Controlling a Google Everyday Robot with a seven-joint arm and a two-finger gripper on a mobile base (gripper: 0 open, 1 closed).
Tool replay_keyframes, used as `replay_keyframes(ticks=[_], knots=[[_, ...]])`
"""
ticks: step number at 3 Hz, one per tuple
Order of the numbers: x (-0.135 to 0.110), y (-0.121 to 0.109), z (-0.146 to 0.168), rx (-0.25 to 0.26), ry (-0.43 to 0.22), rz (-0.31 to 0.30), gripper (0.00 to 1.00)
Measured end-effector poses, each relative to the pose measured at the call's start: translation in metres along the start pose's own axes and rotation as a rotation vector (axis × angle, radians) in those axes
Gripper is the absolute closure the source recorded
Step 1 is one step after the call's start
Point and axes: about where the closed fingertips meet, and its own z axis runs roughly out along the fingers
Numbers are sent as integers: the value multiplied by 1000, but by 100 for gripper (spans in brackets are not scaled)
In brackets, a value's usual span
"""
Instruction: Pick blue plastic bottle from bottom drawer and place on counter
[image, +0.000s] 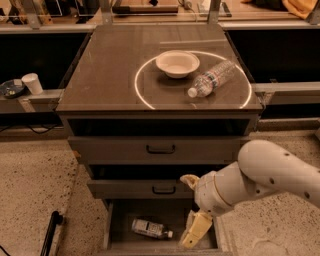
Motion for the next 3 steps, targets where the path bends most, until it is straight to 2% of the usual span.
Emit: replay_keyframes(ticks=[1,2,3], knots=[[6,-2,24,110,-58,-11,0],[5,-22,21,188,-52,-9,0],[10,-18,43,144,20,-30,0]])
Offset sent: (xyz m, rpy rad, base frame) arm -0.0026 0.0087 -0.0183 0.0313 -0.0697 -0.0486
